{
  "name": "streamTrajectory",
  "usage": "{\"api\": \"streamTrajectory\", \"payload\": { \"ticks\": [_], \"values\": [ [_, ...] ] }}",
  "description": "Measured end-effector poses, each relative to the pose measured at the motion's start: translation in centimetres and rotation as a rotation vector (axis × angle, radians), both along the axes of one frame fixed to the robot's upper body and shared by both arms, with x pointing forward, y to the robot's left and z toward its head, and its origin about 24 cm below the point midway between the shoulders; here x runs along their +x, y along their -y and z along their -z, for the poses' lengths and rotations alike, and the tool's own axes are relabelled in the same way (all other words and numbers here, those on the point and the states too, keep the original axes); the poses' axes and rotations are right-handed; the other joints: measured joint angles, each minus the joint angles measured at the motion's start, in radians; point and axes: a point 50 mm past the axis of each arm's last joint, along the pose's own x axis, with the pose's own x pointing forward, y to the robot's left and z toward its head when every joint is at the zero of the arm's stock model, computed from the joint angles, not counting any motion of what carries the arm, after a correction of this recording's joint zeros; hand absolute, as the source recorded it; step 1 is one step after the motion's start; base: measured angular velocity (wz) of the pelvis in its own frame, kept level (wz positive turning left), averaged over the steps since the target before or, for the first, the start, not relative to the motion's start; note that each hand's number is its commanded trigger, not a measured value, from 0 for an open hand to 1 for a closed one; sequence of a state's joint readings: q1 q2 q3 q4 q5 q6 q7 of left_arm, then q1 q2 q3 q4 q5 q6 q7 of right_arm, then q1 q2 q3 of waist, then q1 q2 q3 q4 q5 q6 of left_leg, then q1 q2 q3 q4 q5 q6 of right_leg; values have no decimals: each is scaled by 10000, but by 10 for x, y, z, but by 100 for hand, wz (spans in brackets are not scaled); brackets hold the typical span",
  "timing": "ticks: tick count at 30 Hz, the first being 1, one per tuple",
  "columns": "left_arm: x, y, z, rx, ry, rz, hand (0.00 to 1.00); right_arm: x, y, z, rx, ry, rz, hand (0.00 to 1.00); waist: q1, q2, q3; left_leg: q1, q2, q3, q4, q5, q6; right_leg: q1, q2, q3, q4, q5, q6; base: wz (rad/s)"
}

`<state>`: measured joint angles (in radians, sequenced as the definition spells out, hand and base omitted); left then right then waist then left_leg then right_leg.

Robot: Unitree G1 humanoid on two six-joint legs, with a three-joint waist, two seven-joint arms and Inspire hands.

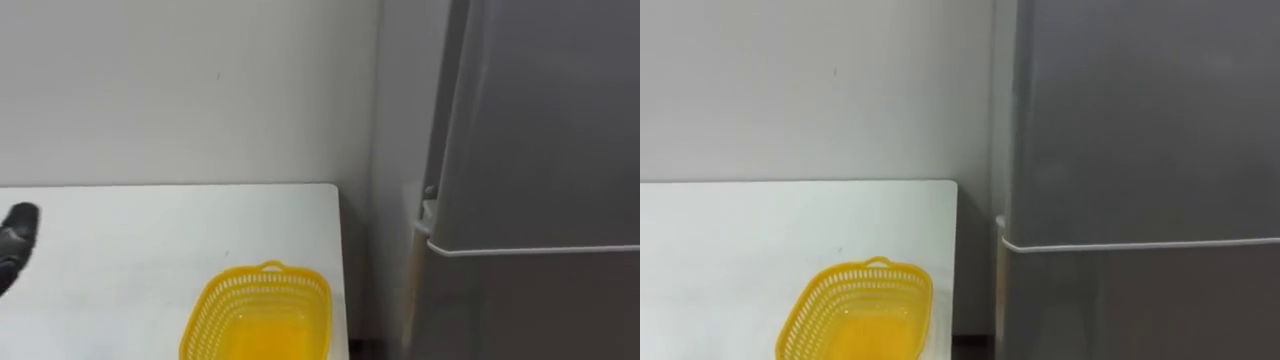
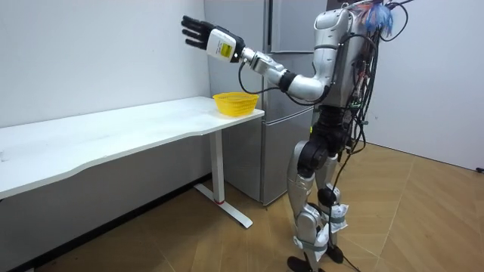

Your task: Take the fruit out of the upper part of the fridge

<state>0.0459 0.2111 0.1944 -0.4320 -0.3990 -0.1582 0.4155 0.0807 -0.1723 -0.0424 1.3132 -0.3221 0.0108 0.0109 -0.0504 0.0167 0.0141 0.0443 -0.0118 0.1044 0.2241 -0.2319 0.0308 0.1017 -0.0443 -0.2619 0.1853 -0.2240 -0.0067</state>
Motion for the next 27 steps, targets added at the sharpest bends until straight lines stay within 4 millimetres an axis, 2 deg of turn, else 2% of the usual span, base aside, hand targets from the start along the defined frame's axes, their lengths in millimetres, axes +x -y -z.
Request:
{"api": "streamTrajectory", "payload": {
  "ticks": [4,6,12,21,27],
  "values": [
    [14,26,-6,750,45,2010,0,-2,0,0,98,-234,3,0,-122,66,-38,0,4,56,-3,1,1,-43,1,101,20,0,0,-5],
    [19,38,-9,1166,80,2995,0,-1,0,0,134,-327,-100,0,-315,90,-60,31,30,240,-21,2,1,-52,3,159,38,2,-1,-12],
    [21,55,-22,1735,685,4894,0,-5,3,0,-27,-626,-354,0,-645,169,-151,8,50,318,-21,2,1,-125,13,270,34,26,-8,-6],
    [18,70,-30,1866,1356,6549,0,-4,5,0,-164,-636,-487,0,-808,187,-153,116,63,361,-38,2,1,-141,45,414,11,38,-1,-3],
    [18,84,-31,2231,1453,7592,0,-2,5,-1,-257,-592,-447,0,-823,215,-142,104,112,603,-11,1,1,-224,74,614,1,45,-11,-9]
  ]
}}
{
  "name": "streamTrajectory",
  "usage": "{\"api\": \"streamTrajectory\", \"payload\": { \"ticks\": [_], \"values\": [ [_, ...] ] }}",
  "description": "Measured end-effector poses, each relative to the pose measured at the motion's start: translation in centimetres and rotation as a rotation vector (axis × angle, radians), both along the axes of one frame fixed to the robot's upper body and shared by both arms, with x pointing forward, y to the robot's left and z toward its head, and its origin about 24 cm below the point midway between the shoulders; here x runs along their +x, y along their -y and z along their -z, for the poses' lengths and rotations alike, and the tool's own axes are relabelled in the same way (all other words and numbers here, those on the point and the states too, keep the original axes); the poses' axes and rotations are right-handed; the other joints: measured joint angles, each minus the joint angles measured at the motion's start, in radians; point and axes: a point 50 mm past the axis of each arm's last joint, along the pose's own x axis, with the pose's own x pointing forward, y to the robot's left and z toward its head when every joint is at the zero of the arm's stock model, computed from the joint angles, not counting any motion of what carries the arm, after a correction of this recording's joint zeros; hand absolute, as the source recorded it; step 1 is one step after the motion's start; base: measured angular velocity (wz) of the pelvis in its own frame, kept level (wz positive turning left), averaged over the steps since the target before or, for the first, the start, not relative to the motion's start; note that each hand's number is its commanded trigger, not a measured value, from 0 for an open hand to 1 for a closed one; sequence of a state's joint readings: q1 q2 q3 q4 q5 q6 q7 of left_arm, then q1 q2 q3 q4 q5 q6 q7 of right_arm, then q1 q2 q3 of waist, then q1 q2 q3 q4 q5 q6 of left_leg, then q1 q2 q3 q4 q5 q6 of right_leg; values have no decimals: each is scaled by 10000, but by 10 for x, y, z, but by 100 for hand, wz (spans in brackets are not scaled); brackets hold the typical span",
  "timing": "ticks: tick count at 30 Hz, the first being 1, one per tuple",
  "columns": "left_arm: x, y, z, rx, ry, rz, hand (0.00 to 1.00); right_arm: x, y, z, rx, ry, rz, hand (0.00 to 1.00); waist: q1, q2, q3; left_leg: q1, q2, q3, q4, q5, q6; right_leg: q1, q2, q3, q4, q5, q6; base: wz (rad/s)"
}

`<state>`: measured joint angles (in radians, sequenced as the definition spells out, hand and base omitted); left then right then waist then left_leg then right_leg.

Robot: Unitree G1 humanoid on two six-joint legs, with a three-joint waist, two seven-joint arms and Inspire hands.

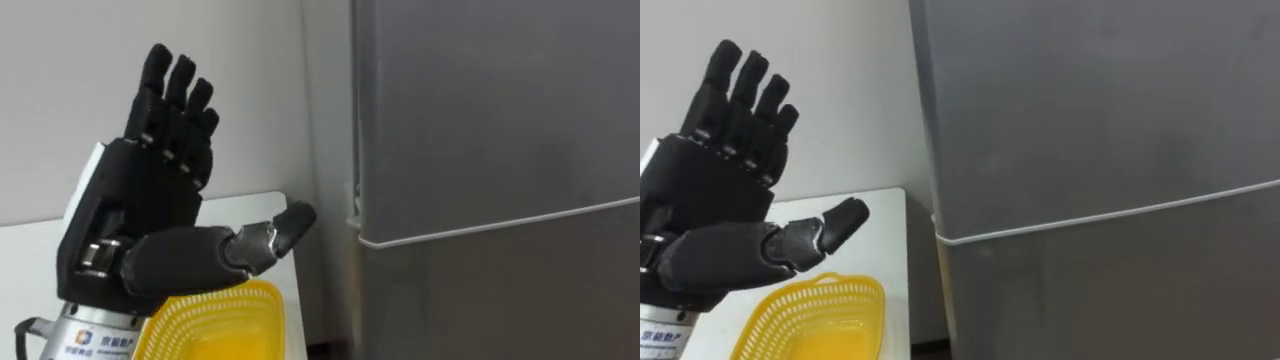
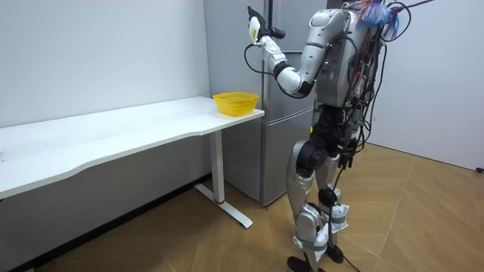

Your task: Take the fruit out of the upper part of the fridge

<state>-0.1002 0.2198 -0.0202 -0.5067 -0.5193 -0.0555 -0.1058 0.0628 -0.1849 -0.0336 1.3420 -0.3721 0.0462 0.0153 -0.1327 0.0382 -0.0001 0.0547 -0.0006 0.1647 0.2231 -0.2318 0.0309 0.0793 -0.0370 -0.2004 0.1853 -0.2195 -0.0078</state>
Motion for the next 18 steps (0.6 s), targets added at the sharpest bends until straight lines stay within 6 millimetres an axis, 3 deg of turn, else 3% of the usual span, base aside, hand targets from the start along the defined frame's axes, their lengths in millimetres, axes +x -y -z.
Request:
{"api": "streamTrajectory", "payload": {
  "ticks": [11,18],
  "values": [
    [-1,38,0,986,15,2327,0,1,4,-1,-306,-115,98,0,-156,212,9,-90,50,17,-7,1,-1,-110,46,55,12,79,-39,-1],
    [0,40,2,1097,-133,2436,0,3,5,-1,-389,-193,110,0,-255,167,42,-92,42,19,-10,1,-1,-111,44,79,1,78,-36,0]
  ]
}}
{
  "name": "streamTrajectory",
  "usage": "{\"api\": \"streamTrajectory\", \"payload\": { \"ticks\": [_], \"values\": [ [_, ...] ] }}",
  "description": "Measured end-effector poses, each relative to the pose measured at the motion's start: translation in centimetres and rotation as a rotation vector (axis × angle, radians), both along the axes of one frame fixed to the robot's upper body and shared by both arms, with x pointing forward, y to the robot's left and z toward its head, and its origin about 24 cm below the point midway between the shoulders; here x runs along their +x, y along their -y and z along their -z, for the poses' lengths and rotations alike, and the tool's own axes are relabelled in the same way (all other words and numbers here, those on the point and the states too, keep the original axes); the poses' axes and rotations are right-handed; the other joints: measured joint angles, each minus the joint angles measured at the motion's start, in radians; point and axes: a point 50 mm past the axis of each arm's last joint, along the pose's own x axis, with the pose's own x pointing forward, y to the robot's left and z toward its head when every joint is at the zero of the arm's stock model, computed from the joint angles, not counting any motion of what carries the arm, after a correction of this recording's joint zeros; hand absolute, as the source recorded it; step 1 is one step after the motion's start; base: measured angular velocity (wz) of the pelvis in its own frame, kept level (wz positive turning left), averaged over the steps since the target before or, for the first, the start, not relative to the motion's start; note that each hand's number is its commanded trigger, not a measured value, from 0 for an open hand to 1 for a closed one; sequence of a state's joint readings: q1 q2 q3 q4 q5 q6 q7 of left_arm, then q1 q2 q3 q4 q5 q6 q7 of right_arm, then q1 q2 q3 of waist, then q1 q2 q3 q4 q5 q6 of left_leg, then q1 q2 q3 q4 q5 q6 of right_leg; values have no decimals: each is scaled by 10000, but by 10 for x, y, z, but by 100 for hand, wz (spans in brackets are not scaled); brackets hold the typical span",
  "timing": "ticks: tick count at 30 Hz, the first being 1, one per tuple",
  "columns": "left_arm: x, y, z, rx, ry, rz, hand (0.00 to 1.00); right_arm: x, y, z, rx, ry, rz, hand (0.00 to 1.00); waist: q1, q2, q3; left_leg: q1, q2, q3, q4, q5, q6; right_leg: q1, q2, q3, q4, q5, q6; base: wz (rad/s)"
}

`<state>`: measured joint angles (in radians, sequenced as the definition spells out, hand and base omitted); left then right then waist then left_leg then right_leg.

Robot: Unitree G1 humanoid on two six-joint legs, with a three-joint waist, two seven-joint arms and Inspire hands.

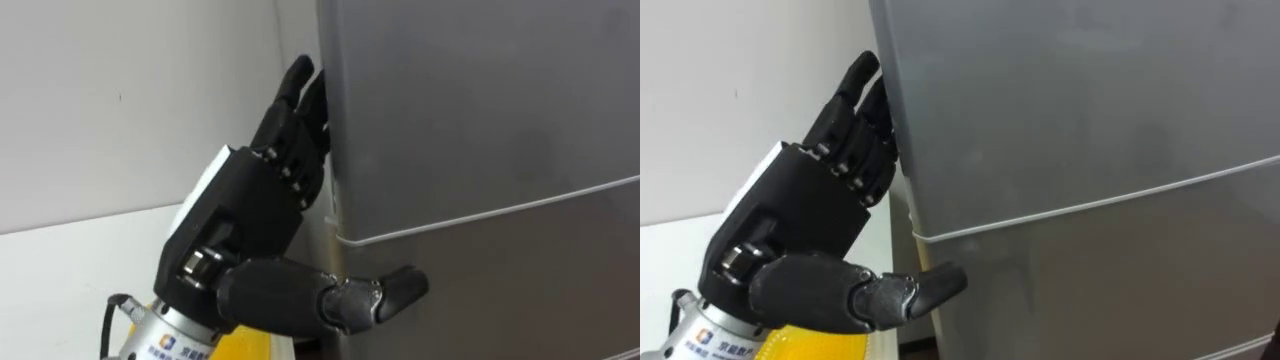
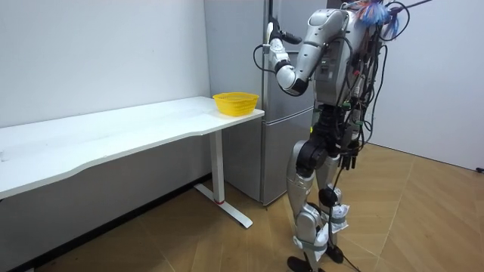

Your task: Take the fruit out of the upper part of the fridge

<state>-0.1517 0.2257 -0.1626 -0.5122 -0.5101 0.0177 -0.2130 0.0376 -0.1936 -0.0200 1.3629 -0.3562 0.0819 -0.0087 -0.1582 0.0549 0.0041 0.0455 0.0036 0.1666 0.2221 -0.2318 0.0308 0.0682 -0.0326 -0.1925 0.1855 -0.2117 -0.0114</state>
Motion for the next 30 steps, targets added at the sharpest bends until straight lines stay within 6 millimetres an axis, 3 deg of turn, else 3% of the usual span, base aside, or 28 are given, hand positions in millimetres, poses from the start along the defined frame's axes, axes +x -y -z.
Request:
{"api": "streamTrajectory", "payload": {
  "ticks": [13,14,16,17,22,23,24,25,30],
  "values": [
    [7,2,14,394,-719,263,0,10,-2,0,98,43,-432,0,-4,6,21,9,2,5,-15,0,0,12,0,-20,3,0,0,0],
    [8,2,15,421,-765,279,16,10,-2,0,116,46,-439,0,4,3,24,19,2,4,-19,0,0,28,0,-21,1,0,0,0],
    [8,2,16,449,-785,308,94,12,-2,0,124,75,-450,0,4,-3,40,17,1,4,-21,0,0,30,0,-26,1,0,0,0],
    [8,2,16,459,-779,329,100,13,-2,0,122,91,-463,0,8,-7,51,15,1,4,-22,0,0,29,1,-29,1,0,1,0],
    [10,-2,16,485,-851,165,100,13,-3,0,164,61,-523,0,35,-20,61,5,1,5,-26,0,0,27,-1,-46,-6,-1,2,0],
    [11,-6,16,438,-883,-55,91,13,-3,0,179,50,-560,0,42,-20,60,6,1,5,-30,0,0,24,-1,-46,-6,-1,2,0],
    [12,-8,15,384,-881,-173,7,13,-3,0,190,25,-626,0,47,-21,60,7,0,4,-36,0,0,24,-2,-46,-6,-1,2,0],
    [12,-9,15,348,-875,-219,0,13,-4,0,198,15,-657,0,52,-21,60,8,-1,4,-41,0,0,29,-2,-47,-6,-1,2,0],
    [11,-4,16,407,-865,103,0,16,-5,0,315,23,-745,0,102,-21,59,19,-2,4,-84,0,0,76,-3,-55,7,2,5,0]
  ]
}}
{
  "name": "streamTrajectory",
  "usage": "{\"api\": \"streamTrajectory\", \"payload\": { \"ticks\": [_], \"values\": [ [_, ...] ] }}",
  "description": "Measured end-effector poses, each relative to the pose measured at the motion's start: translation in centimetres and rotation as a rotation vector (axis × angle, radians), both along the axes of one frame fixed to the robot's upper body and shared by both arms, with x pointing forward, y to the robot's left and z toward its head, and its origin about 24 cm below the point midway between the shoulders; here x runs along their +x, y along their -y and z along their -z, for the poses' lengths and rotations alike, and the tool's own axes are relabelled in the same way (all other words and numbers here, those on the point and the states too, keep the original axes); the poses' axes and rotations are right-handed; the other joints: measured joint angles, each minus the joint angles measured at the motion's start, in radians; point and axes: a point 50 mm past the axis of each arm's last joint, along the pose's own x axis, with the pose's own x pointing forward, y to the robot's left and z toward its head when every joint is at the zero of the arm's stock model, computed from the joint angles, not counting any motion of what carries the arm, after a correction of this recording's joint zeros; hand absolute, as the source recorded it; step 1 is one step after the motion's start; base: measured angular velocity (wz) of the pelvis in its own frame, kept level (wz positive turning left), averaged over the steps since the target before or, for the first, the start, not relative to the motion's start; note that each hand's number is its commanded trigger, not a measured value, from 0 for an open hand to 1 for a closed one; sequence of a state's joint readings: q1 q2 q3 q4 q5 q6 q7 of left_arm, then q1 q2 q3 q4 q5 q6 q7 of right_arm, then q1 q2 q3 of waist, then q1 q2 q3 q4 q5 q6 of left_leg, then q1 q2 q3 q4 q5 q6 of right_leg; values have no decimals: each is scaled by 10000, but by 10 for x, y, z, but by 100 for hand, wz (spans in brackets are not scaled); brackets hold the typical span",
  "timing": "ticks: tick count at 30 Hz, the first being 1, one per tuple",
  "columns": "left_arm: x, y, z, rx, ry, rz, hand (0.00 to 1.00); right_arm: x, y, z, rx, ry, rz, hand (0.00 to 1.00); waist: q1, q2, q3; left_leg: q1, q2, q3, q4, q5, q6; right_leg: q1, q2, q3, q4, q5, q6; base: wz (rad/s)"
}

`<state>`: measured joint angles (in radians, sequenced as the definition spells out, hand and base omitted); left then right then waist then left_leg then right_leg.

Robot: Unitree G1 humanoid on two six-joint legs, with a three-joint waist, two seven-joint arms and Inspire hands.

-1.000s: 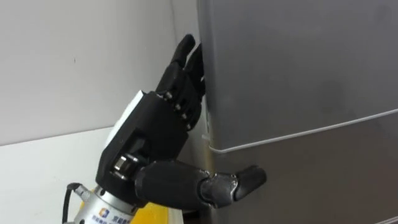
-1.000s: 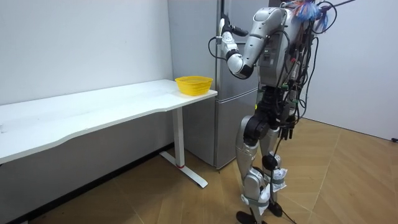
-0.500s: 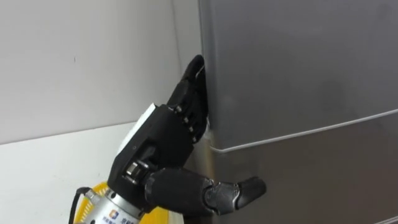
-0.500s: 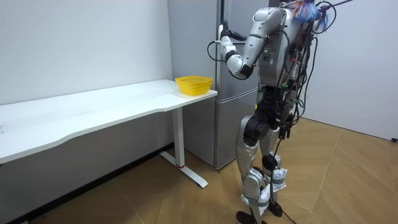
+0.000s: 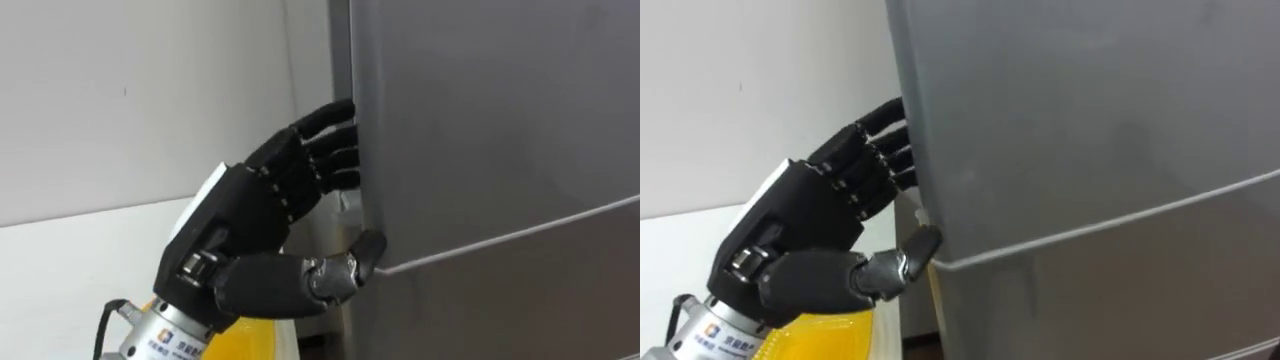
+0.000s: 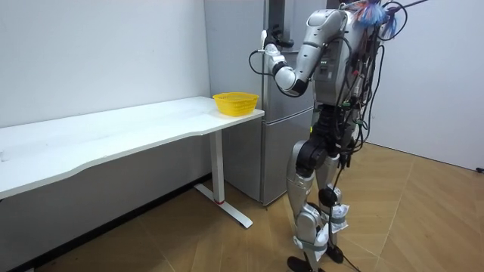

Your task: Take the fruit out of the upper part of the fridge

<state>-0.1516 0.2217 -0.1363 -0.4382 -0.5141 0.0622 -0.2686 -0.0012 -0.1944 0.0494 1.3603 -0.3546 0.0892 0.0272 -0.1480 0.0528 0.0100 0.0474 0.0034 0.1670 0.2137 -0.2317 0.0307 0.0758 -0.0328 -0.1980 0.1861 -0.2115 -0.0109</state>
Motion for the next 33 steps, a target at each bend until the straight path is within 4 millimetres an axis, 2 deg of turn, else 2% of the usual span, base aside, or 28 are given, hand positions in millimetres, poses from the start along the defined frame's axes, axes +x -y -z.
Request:
{"api": "streamTrajectory", "payload": {
  "ticks": [9,17,33],
  "values": [
    [-5,18,6,387,-211,1199,0,3,-1,0,64,31,-81,0,-77,30,-16,16,13,122,5,3,-2,-20,5,53,1,2,-2,-2],
    [-6,19,7,454,-162,1369,0,4,0,0,67,45,-83,0,-98,74,-46,9,14,136,3,3,-2,-24,4,51,0,3,-2,0],
    [-7,20,7,540,-104,1656,0,4,-1,0,158,29,-48,0,-107,82,-36,40,23,216,-3,3,-2,-74,1,70,-12,5,-3,-1]
  ]
}}
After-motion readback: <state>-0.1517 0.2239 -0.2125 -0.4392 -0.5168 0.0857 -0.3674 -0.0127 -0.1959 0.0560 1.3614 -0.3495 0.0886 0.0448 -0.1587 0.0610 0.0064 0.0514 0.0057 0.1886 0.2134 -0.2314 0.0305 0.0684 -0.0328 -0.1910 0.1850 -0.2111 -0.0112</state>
